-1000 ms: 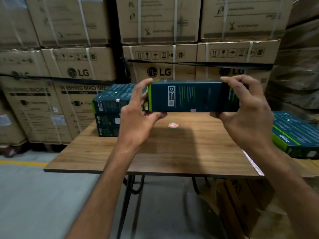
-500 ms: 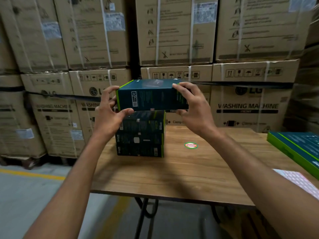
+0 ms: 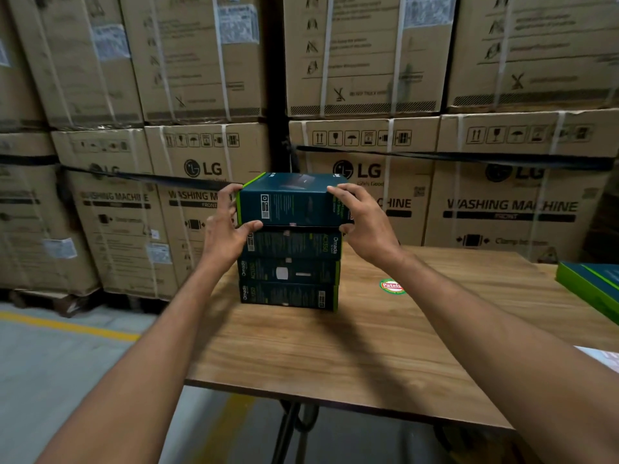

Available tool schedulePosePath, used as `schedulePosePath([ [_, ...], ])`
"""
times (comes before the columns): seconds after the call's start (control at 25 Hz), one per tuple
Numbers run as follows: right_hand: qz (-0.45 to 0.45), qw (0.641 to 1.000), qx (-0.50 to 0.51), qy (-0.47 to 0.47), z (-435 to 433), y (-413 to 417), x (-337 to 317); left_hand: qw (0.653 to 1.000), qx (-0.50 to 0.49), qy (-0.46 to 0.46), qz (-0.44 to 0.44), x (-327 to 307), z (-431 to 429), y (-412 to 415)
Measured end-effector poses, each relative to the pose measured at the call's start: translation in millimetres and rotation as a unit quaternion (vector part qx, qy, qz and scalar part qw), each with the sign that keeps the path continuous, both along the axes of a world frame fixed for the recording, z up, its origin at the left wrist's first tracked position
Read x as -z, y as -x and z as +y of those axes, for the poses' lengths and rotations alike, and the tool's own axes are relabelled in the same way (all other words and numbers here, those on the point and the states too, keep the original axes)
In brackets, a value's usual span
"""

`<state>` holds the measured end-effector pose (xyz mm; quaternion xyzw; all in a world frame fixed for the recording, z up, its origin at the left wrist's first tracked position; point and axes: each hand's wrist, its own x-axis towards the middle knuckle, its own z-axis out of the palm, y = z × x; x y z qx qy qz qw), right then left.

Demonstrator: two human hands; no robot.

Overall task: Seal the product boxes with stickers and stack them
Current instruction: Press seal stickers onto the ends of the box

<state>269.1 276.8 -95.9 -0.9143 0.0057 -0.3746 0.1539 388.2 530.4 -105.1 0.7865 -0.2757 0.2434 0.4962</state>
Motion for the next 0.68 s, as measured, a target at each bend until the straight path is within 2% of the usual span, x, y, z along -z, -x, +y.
schedulePosePath([
  [0.4, -0.02, 0.998, 0.005, -0.059, 0, -10, 5, 1.0, -0.012, -0.02, 0.015, 13, -8, -14],
  [0.6, -0.01, 0.996, -0.007, -0.091, 1, -8, 0, 1.0, 0.0, 0.002, 0.015, 10, -7, -12],
  [0.68, 0.004, 0.997, -0.016, -0.075, -1, -5, -3, 1.0, 0.006, 0.022, 0.008, 7, -9, -12],
])
